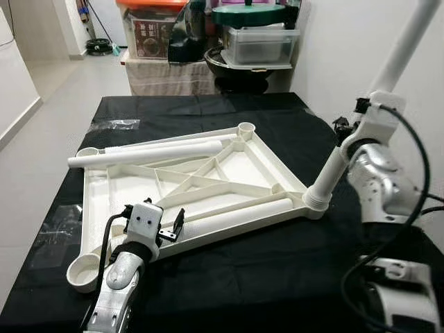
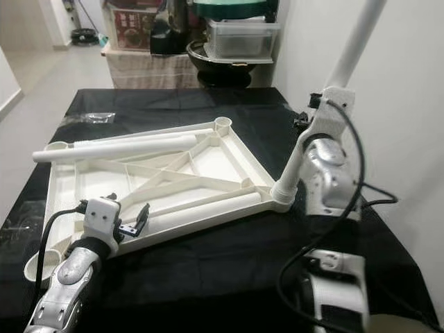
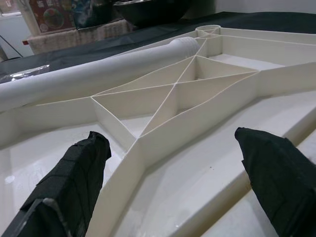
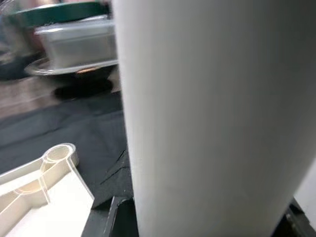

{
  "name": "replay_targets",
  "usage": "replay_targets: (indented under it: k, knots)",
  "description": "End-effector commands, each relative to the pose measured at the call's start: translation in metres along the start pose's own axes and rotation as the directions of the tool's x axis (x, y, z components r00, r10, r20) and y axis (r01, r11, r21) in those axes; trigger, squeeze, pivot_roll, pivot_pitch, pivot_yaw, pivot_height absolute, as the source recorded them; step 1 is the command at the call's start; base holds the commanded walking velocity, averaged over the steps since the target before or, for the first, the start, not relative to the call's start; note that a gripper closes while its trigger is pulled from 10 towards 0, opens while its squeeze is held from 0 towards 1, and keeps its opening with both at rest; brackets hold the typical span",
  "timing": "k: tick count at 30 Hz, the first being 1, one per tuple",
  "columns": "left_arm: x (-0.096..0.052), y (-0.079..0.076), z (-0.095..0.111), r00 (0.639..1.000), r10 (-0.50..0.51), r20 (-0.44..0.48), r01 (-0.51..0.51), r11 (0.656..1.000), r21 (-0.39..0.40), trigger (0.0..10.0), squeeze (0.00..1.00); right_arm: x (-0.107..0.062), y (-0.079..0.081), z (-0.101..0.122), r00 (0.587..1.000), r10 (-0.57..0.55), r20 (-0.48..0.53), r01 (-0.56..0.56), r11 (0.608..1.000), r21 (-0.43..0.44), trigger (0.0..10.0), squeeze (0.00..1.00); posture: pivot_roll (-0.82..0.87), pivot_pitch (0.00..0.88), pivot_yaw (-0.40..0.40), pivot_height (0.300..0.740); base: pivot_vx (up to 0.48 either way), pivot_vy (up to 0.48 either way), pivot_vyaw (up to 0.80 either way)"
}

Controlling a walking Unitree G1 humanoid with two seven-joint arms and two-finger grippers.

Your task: Building children table

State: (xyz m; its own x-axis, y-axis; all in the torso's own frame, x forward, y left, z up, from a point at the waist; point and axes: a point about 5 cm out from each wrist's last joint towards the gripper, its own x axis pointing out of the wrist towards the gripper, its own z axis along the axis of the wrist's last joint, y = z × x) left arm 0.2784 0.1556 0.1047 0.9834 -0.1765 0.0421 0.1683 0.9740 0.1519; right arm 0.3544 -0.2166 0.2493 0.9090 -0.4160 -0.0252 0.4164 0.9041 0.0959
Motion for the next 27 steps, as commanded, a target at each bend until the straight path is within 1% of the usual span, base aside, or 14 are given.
replay_targets:
  k: [1, 3, 4, 5, 6, 8, 9, 11, 12, 17, 18, 21, 22, 27]
  knots:
    - [-0.004, -0.001, -0.013, 0.998, -0.01, -0.068, 0.01, 1.0, 0.006, 10.0, 0.0, -0.004, -0.002, -0.034, 0.985, -0.071, -0.159, 0.065, 0.997, -0.041, 9.6, 0.0, -0.01, 0.0, -0.058, 0.74, 0.0, 0.0, 0.0]
    - [-0.004, -0.001, -0.013, 0.998, -0.01, -0.068, 0.01, 1.0, 0.006, 10.0, 0.0, -0.004, -0.002, -0.034, 0.985, -0.071, -0.159, 0.065, 0.997, -0.041, 9.6, 0.0, -0.01, 0.0, -0.058, 0.74, 0.0, 0.0, 0.0]
    - [-0.004, -0.001, -0.013, 0.998, -0.011, -0.069, 0.011, 1.0, 0.006, 10.0, 0.0, -0.004, 0.004, -0.034, 0.986, -0.043, -0.164, 0.039, 0.999, -0.03, 10.0, 0.0, -0.01, 0.0, -0.061, 0.74, 0.0, 0.0, 0.0]
    - [-0.004, -0.001, -0.014, 0.998, -0.011, -0.069, 0.012, 1.0, 0.006, 10.0, 0.0, 0.0, 0.004, -0.027, 0.991, -0.017, -0.131, 0.014, 1.0, -0.021, 10.0, 0.0, -0.01, 0.0, -0.068, 0.74, 0.0, 0.0, 0.0]
    - [-0.003, -0.001, -0.014, 0.998, -0.009, -0.069, 0.01, 1.0, 0.006, 10.0, 0.0, 0.003, 0.003, -0.021, 0.994, 0.006, -0.106, -0.008, 1.0, -0.02, 10.0, 1.0, -0.02, 0.0, -0.069, 0.74, 0.0, 0.0, 0.0]
    - [-0.003, -0.001, -0.014, 0.998, -0.008, -0.069, 0.008, 1.0, 0.005, 10.0, 0.0, 0.006, 0.002, -0.016, 0.996, 0.019, -0.086, -0.021, 1.0, -0.021, 10.0, 1.0, -0.02, 0.0, -0.069, 0.74, 0.0, 0.0, 0.0]
    - [-0.003, -0.001, -0.014, 0.998, -0.006, -0.069, 0.007, 1.0, 0.003, 10.0, 0.0, 0.009, -0.001, -0.008, 0.997, 0.036, -0.062, -0.039, 0.998, -0.05, 10.0, 0.23, -0.02, 0.0, -0.072, 0.74, 0.0, 0.0, 0.0]
    - [-0.003, -0.001, -0.014, 0.998, -0.006, -0.069, 0.006, 1.0, 0.002, 10.0, 0.0, 0.01, -0.002, -0.003, 0.998, 0.039, -0.051, -0.042, 0.997, -0.07, 10.0, 0.23, -0.02, 0.0, -0.072, 0.74, 0.0, 0.0, 0.0]
    - [-0.004, -0.002, -0.015, 0.998, -0.006, -0.07, 0.006, 1.0, 0.0, 10.0, 0.0, 0.011, -0.003, 0.002, 0.997, 0.07, -0.041, -0.072, 0.995, -0.074, 10.0, 0.0, -0.02, 0.0, -0.072, 0.74, 0.0, 0.0, 0.0]
    - [-0.005, -0.004, -0.016, 0.997, -0.009, -0.074, 0.008, 1.0, -0.004, 10.0, 0.0, 0.017, -0.015, 0.017, 0.98, 0.2, -0.019, -0.2, 0.976, -0.083, 10.0, 0.0, -0.02, 0.0, -0.07, 0.74, 0.0, 0.0, 0.0]
    - [-0.005, -0.004, -0.016, 0.997, -0.008, -0.075, 0.007, 1.0, -0.003, 10.0, 0.0, 0.02, -0.02, 0.019, 0.974, 0.223, -0.024, -0.225, 0.97, -0.09, 4.2, 0.0, -0.02, 0.0, -0.071, 0.74, 0.0, 0.0, 0.0]
    - [-0.005, -0.003, -0.016, 0.997, -0.007, -0.075, 0.007, 1.0, -0.002, 10.0, 0.0, 0.021, -0.024, 0.019, 0.972, 0.235, -0.028, -0.237, 0.967, -0.096, 4.2, 0.0, -0.02, 0.0, -0.07, 0.74, 0.0, 0.0, 0.0]
    - [-0.005, -0.002, -0.016, 0.997, -0.006, -0.075, 0.006, 1.0, -0.002, 10.0, 0.0, 0.021, -0.025, 0.02, 0.963, 0.269, -0.019, -0.27, 0.958, -0.092, 0.0, 0.0, -0.03, 0.0, -0.069, 0.74, 0.0, 0.0, 0.0]
    - [-0.004, -0.005, -0.016, 0.997, -0.012, -0.074, 0.012, 1.0, -0.004, 10.0, 0.0, 0.019, -0.02, -0.005, 0.954, 0.282, -0.098, -0.286, 0.958, -0.028, 0.0, 0.0, -0.03, 0.0, -0.068, 0.74, 0.0, 0.0, 0.0]
